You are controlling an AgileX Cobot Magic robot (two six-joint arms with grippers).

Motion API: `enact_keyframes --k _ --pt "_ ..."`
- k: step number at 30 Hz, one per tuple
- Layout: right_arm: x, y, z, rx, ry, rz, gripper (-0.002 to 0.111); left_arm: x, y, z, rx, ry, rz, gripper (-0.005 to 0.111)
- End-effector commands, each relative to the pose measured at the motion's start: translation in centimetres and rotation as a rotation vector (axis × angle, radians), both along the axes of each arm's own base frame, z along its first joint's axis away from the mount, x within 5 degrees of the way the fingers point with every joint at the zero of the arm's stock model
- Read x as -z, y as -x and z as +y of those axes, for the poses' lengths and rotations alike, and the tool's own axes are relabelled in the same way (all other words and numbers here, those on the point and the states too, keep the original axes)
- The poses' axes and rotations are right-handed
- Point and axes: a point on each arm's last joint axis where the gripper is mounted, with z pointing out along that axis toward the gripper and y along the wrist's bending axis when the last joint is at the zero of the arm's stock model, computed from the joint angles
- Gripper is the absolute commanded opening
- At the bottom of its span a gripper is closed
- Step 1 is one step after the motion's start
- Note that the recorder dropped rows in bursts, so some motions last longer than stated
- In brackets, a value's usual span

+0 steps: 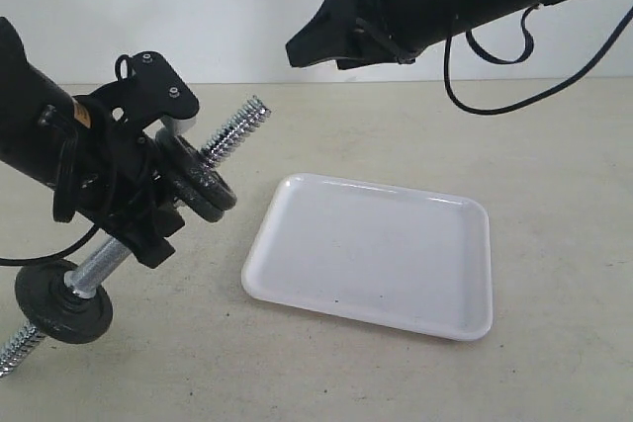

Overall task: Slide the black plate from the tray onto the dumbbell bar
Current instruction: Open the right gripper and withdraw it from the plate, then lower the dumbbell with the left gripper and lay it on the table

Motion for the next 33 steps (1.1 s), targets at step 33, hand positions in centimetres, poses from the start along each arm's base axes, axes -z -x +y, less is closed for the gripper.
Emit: enact_keyframes --k 33 --pt "1.9 2.4 -1.8 -0.204 0.34 0.146 0.0 -1.9 -6.4 2.1 -0.665 0.561 -0.256 0.004"
